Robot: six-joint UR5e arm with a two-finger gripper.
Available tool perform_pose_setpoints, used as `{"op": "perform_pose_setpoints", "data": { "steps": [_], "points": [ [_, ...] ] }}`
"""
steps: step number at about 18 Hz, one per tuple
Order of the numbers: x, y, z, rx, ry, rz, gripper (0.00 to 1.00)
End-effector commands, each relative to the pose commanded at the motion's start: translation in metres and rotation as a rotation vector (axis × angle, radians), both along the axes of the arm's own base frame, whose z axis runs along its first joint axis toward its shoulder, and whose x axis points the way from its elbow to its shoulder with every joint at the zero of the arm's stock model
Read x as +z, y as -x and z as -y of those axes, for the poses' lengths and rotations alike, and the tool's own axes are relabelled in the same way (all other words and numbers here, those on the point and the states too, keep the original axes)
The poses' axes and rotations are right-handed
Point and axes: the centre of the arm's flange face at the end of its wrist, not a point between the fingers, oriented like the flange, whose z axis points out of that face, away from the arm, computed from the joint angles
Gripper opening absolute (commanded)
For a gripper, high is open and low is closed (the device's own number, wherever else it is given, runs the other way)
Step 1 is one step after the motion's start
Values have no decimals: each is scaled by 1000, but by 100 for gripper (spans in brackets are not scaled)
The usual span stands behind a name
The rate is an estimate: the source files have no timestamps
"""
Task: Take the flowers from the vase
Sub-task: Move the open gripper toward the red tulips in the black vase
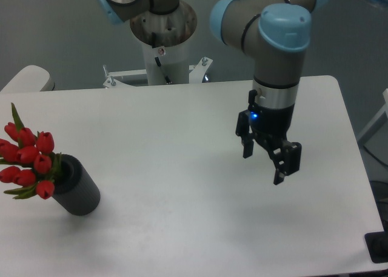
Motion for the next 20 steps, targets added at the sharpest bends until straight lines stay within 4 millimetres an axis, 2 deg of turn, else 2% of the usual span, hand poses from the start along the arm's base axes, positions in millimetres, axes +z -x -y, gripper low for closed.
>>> {"op": "perform_pose_setpoints", "data": {
  "steps": [2,4,8,11,17,20],
  "points": [
    [10,-13,-1,49,-40,37,100],
    [5,-30,-9,68,-75,101,100],
    [4,-69,-10,171,-160,262,100],
    [2,-103,-31,235,-176,362,100],
    [-28,-177,-57,207,-128,450,100],
    [-42,-201,-62,201,-105,479,100]
  ]
}}
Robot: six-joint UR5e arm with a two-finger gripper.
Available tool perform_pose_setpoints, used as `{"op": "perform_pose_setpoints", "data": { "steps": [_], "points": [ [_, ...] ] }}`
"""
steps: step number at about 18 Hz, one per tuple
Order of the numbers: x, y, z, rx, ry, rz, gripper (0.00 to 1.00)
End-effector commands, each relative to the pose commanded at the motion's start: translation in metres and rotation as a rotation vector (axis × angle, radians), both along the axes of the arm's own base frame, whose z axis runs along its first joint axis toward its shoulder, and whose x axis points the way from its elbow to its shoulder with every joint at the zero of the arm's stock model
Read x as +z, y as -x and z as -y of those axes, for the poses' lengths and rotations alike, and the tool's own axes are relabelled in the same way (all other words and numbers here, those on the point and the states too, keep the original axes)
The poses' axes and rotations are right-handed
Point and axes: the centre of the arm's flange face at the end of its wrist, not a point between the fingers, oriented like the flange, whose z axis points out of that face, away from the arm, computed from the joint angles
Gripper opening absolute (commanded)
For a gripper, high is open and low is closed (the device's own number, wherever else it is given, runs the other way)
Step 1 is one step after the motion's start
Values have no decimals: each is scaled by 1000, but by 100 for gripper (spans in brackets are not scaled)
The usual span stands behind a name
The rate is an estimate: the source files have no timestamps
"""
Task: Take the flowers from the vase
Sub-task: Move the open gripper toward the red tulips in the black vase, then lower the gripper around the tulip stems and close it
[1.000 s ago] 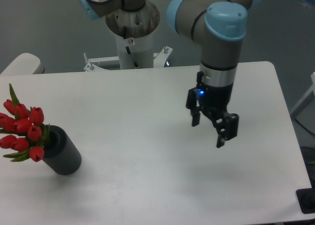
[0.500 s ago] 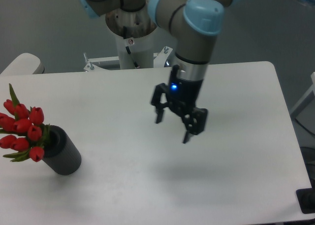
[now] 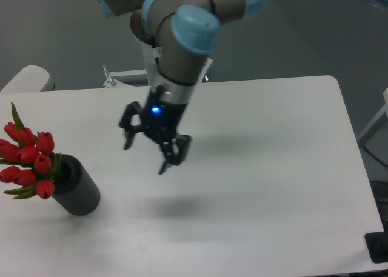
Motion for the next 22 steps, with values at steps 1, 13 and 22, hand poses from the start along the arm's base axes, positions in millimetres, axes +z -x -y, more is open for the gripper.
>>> {"op": "perform_pose_setpoints", "data": {
  "steps": [1,13,22],
  "points": [
    [-3,-6,-1,11,6,19,100],
    [-11,-75,-21,-65,-51,2,100],
    [-16,-94,-38,-115,-95,46,100]
  ]
}}
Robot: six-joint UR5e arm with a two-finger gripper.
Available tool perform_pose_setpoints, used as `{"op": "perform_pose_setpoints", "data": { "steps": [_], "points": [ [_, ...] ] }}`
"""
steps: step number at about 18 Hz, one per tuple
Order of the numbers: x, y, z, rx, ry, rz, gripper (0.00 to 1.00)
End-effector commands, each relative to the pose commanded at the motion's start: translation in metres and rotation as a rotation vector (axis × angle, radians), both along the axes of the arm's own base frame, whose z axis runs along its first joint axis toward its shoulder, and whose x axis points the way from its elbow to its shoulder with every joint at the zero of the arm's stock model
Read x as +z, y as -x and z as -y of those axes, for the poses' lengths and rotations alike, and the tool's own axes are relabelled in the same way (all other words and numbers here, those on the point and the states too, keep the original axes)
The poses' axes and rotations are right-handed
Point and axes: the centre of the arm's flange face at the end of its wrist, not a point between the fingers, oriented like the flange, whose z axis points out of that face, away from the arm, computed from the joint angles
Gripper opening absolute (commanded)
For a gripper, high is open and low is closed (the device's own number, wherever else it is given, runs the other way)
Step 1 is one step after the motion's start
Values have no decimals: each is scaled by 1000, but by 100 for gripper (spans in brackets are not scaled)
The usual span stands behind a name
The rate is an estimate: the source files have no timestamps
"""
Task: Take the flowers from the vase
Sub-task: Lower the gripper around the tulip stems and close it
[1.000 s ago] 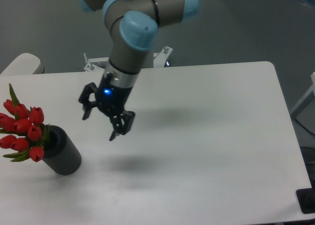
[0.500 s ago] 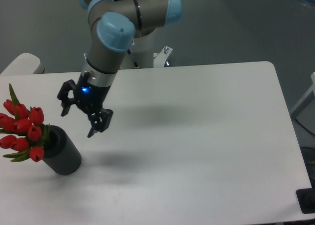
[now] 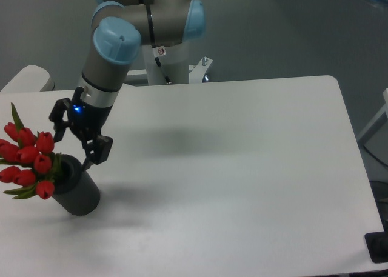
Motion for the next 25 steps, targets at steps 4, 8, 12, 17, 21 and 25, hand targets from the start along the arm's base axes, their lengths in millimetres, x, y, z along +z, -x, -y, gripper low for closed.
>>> {"op": "perform_pose_setpoints", "data": {
  "steps": [4,8,12,17,21,25],
  "points": [
    [-5,-6,-8,-30,-30,38,100],
    [-8,-6,-14,-34,-27,42,100],
    [-12,-7,-20,-44,-28,52,100],
    [-14,-7,-27,-59,-56,89,100],
    [-15,-7,-27,-64,-60,90,93],
    [-15,-6,-27,-70,-68,82,73]
  ]
}}
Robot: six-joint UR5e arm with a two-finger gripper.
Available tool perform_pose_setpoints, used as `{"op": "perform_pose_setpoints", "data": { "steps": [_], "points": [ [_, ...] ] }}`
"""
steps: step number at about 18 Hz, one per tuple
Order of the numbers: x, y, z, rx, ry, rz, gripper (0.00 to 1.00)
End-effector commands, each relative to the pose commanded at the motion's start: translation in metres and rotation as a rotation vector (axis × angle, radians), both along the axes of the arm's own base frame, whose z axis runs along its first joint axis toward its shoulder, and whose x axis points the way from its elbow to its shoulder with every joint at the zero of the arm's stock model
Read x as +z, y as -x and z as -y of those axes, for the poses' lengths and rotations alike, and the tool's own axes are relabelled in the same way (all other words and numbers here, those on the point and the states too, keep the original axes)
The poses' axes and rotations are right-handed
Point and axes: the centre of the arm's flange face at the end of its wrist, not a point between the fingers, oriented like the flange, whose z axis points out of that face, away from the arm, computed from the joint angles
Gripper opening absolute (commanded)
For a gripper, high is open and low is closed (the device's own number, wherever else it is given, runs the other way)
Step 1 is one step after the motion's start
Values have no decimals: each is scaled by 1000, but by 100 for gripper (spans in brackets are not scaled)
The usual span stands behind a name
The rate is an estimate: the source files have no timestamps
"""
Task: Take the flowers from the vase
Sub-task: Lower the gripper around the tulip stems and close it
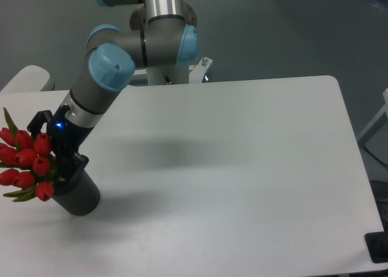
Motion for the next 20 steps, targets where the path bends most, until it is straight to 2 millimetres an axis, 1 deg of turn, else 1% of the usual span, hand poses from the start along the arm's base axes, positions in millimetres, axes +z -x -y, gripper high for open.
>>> {"op": "perform_pose_setpoints", "data": {
  "steps": [1,3,5,6,7,12,15,18,20],
  "points": [
    [0,0,0,0,0,0,64],
    [0,0,0,-3,-2,-1,51],
    [1,0,0,-4,-6,1,42],
    [1,0,0,-4,-6,1,39],
    [2,0,1,-7,-9,-2,38],
    [7,4,3,-9,-27,5,38],
    [15,15,5,1,-54,29,37],
    [34,23,8,13,-93,40,37],
    [45,22,9,12,-111,40,37]
  ]
}}
